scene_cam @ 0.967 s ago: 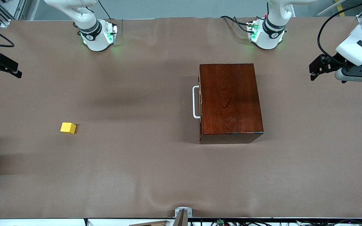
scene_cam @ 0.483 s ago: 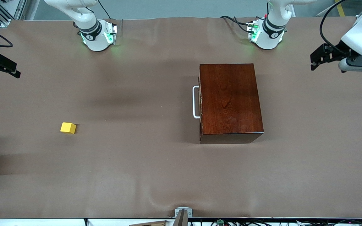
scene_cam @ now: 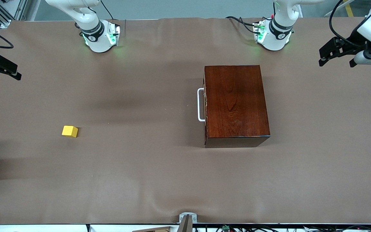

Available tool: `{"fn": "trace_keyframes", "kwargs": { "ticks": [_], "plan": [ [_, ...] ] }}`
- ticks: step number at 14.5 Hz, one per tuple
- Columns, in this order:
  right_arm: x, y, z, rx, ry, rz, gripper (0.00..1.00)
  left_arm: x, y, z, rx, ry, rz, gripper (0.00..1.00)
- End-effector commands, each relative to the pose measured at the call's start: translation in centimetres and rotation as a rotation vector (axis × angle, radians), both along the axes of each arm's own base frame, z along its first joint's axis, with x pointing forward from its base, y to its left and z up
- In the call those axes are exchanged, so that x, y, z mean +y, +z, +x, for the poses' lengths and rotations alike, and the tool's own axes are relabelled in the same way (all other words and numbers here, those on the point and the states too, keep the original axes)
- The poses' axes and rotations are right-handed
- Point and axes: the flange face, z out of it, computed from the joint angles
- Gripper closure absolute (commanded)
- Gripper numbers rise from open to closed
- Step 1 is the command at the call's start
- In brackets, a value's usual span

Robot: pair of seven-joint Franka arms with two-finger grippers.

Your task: Open drawer, take yellow block, close drawer

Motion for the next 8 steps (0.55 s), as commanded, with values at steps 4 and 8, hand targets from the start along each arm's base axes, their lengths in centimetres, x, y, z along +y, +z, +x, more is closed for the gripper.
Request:
{"fn": "trace_keyframes", "kwargs": {
  "ticks": [4,8],
  "plan": [
    [-0.08,0.19,-0.77,-0.002,0.004,0.015,0.00,1.20,0.49,0.06,0.011,0.001,0.041,0.00],
    [-0.32,0.05,-0.79,0.000,0.004,0.015,0.00,1.41,0.14,0.29,0.021,0.011,0.044,0.00]
  ]
}}
